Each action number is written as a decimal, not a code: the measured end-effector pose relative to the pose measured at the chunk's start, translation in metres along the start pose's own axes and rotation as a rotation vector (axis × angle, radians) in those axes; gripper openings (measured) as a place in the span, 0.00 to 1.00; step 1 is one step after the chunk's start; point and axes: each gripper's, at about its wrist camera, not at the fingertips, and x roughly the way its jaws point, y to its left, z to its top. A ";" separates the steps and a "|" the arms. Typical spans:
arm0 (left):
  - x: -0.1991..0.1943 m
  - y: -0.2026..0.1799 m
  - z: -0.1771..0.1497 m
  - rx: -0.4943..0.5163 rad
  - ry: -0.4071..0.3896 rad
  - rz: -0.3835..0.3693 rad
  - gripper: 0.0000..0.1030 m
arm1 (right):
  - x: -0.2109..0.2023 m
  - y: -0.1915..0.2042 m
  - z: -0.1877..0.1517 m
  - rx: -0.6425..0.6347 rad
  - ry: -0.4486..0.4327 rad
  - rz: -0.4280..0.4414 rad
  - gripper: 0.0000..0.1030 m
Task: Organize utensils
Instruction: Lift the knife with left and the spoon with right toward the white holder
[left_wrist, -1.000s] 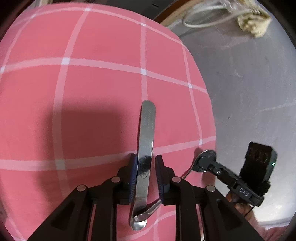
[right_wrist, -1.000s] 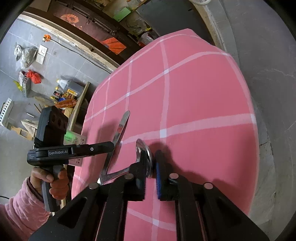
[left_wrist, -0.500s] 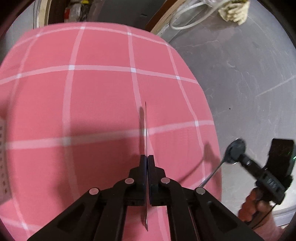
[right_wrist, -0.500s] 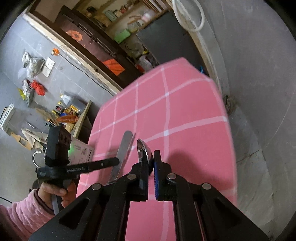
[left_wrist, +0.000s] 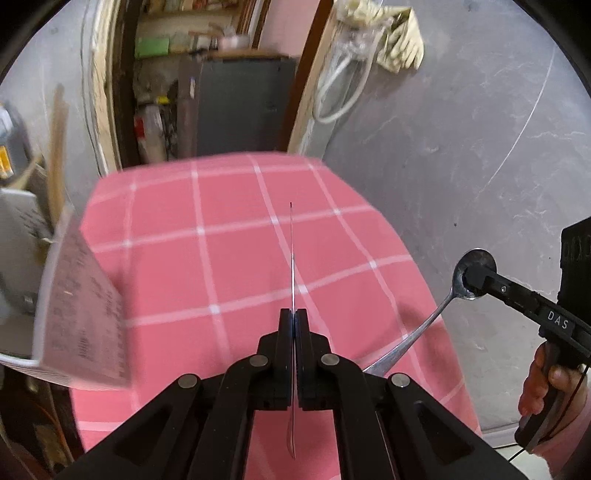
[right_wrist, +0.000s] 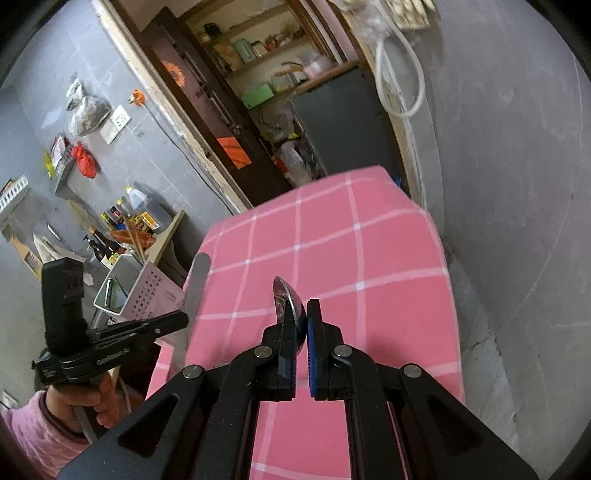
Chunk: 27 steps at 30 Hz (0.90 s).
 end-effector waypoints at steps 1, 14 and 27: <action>-0.008 0.002 0.001 0.004 -0.025 0.003 0.02 | -0.004 0.008 0.003 -0.024 -0.011 -0.011 0.05; -0.098 0.057 0.028 -0.042 -0.311 -0.032 0.02 | -0.033 0.132 0.059 -0.289 -0.146 -0.009 0.05; -0.123 0.151 0.028 -0.195 -0.588 -0.069 0.02 | -0.007 0.258 0.082 -0.483 -0.230 0.013 0.05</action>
